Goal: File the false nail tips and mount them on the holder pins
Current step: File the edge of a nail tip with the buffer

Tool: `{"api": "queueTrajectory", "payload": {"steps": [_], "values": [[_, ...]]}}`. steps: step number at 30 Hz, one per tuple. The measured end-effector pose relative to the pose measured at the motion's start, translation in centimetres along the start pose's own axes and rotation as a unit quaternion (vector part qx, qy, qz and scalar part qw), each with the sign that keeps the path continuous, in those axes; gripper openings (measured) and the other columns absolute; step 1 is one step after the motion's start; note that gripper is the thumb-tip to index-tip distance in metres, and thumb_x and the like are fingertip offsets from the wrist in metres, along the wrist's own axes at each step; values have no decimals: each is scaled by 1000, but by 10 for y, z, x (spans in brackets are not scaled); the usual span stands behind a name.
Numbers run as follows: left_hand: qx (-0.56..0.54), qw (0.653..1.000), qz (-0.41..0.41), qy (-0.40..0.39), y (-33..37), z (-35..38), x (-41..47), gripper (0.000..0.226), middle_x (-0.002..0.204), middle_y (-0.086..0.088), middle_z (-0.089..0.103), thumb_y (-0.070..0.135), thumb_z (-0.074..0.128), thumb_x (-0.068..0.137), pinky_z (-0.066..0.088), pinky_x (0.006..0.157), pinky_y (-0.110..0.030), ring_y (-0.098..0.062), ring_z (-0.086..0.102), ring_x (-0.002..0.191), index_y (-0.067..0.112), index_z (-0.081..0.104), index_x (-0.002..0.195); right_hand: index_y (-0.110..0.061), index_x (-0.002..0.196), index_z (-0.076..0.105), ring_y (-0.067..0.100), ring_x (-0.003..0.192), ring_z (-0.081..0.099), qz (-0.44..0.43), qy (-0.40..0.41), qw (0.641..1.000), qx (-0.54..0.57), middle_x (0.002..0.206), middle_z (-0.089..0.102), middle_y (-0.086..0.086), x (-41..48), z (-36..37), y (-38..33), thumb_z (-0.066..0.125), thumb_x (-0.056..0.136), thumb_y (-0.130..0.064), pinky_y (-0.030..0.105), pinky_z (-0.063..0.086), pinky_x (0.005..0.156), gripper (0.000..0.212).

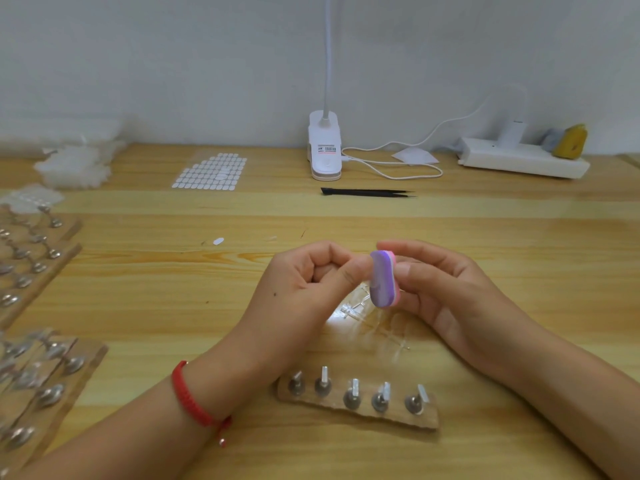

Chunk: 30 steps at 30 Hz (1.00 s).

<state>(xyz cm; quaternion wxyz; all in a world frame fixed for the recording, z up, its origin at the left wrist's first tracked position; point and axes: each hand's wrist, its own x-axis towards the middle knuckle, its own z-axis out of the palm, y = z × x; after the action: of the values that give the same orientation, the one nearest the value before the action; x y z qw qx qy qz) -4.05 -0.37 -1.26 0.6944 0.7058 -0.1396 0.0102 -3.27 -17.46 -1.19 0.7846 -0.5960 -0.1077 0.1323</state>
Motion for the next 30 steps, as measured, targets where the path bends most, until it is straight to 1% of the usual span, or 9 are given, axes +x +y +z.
{"api": "queueTrajectory", "payload": {"steps": [3, 6, 11, 14, 19, 24, 26, 28, 30], "values": [[0, 1000, 9, 24, 0, 1, 0, 29, 50, 0, 24, 37, 65, 74, 37, 54, -5, -9, 22, 46, 8, 66, 69, -21, 84, 80, 9, 65, 68, 4, -15, 1000, -14, 77, 74, 1, -1, -1, 0, 64, 73, -10, 21, 54, 60, 23], [-15, 998, 8, 60, 0, -1, 3, 26, 46, 8, 25, 35, 63, 72, 30, 43, -4, -4, 21, 40, 10, 64, 68, -24, 83, 80, 10, 61, 66, 9, -29, 999, -41, 72, 72, 0, -2, 0, 0, 64, 73, -11, 21, 54, 60, 23], [-28, 998, 9, 55, 0, -2, 3, 26, 48, 5, 24, 41, 64, 70, 25, 40, -6, -5, 19, 40, 16, 68, 67, -22, 81, 79, 13, 65, 68, -6, 32, 999, 40, 75, 72, 5, 2, -3, 2, 66, 71, -12, 21, 55, 60, 19], [-21, 999, 10, 40, 0, -1, 3, 29, 48, 2, 24, 38, 65, 71, 28, 42, -5, -5, 20, 40, 9, 67, 69, -21, 81, 77, 17, 69, 71, -22, 1, 1000, 2, 79, 73, 7, 1, -1, 3, 67, 73, -7, 23, 56, 63, 19], [-23, 998, 7, 62, -3, -2, 5, 29, 46, 6, 24, 36, 65, 71, 32, 46, -3, -5, 22, 40, 7, 66, 70, -24, 82, 75, 16, 71, 71, -24, -49, 998, -45, 80, 73, 3, -1, -2, 2, 73, 75, -7, 24, 56, 67, 18], [-37, 998, -1, 43, 1, -2, 5, 24, 46, 6, 23, 39, 64, 71, 28, 41, -5, -6, 20, 40, 15, 68, 68, -24, 74, 76, 18, 70, 72, -19, 21, 999, 40, 77, 73, 8, 3, -4, 2, 68, 69, -9, 23, 56, 62, 18], [-46, 998, -9, 38, 2, -2, 4, 22, 47, 5, 22, 38, 63, 72, 28, 42, -3, -5, 20, 40, 17, 68, 67, -24, 74, 76, 18, 71, 72, -15, 26, 998, 52, 78, 72, 9, 4, -5, 2, 68, 68, -10, 23, 56, 62, 17], [-49, 998, -17, 32, 2, -2, 4, 21, 46, 5, 23, 35, 62, 74, 29, 43, -2, -4, 21, 40, 16, 67, 69, -24, 74, 75, 19, 71, 72, -22, 15, 999, 23, 79, 73, 9, 3, -4, 3, 69, 68, -10, 24, 56, 63, 16], [-42, 999, -14, 25, -1, -2, 5, 24, 48, -4, 26, 33, 63, 75, 34, 47, -2, -7, 24, 41, 9, 66, 71, -22, 76, 73, 20, 71, 71, -32, -8, 999, -31, 81, 73, 9, 2, -1, 4, 71, 69, -10, 25, 56, 64, 14]]}}
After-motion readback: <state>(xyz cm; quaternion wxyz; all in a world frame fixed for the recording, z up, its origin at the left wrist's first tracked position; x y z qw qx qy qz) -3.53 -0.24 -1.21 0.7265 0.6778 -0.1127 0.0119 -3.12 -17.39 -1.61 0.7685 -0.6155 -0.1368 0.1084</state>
